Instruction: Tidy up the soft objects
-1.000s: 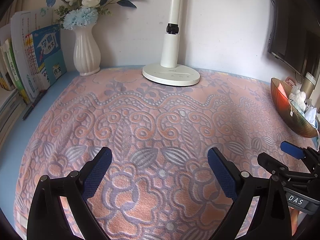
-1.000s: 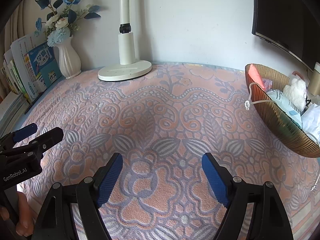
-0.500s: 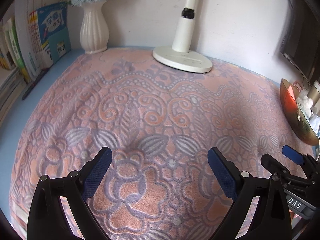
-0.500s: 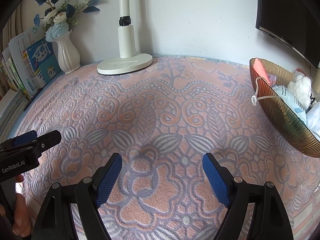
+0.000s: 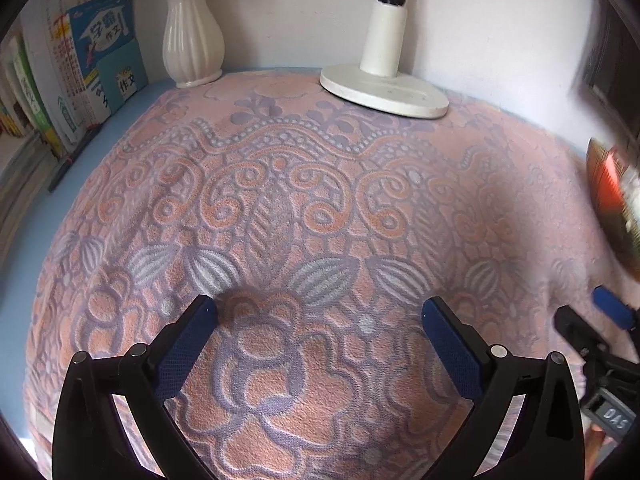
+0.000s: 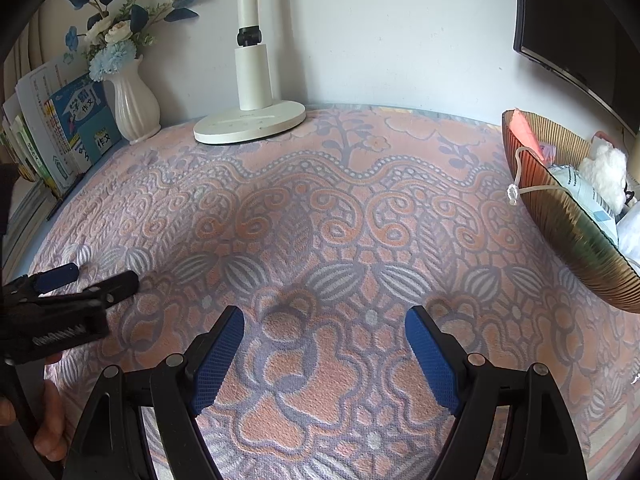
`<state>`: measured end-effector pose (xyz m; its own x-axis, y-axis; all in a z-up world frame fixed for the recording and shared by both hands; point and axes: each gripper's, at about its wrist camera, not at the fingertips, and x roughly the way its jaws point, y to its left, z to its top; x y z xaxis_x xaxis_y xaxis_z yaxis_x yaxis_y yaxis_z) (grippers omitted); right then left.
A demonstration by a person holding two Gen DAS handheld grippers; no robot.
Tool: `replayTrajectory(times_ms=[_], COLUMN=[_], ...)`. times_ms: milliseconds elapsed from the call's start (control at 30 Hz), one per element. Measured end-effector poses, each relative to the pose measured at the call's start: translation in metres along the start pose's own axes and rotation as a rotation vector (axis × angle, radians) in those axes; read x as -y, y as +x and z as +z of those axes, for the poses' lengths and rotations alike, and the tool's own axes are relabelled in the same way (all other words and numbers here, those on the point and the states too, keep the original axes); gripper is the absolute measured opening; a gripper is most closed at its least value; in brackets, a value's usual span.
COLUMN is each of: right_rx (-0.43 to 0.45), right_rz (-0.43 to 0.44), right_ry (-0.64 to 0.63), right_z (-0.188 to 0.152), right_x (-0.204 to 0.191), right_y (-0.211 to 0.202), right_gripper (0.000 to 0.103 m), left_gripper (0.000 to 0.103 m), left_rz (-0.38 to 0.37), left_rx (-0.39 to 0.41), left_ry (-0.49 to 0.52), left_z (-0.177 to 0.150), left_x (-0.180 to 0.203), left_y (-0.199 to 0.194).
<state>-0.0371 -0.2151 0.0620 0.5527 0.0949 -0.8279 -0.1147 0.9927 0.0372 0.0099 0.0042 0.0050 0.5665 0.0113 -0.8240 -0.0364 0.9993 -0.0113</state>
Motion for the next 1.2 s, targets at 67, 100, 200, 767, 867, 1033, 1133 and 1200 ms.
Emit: replayTrajectory(times_ms=[67, 100, 200, 767, 867, 1033, 1133, 1200], right_rx=[-0.006, -0.009, -0.006, -0.048, -0.050, -0.055, -0.055, -0.055], right_rz=[0.003, 0.006, 0.013, 0.026, 0.029, 0.031, 0.032, 0.033], right_ry=[0.001, 0.002, 0.002, -0.005, -0.003, -0.006, -0.005, -0.003], right_z=[0.0000, 0.0000, 0.0001, -0.0003, -0.0002, 0.0004, 0.0006, 0.0007], right_x=[0.0003, 0.0003, 0.0003, 0.0001, 0.0003, -0.0008, -0.0014, -0.0015], right_y=[0.0010, 0.0014, 0.0011, 0.0073, 0.0077, 0.0088, 0.0088, 0.0088], right_gripper=[0.081, 0.081, 0.081, 0.086, 0.086, 0.088, 0.088, 0.088], left_gripper=[0.103, 0.103, 0.103, 0.103, 0.103, 0.103, 0.103, 0.103], left_rz=[0.033, 0.028, 0.016, 0.021, 0.021, 0.021, 0.020, 0.020], left_rx=[0.006, 0.007, 0.006, 0.000, 0.001, 0.001, 0.000, 0.001], left_ry=[0.021, 0.014, 0.009, 0.007, 0.008, 0.008, 0.009, 0.009], left_z=[-0.0002, -0.0007, -0.0005, 0.0027, 0.0037, 0.0037, 0.0041, 0.0041], left_x=[0.0055, 0.0039, 0.0007, 0.0004, 0.0002, 0.0000, 0.0003, 0.0001], left_y=[0.0001, -0.0001, -0.0004, 0.0025, 0.0039, 0.0044, 0.0047, 0.0045])
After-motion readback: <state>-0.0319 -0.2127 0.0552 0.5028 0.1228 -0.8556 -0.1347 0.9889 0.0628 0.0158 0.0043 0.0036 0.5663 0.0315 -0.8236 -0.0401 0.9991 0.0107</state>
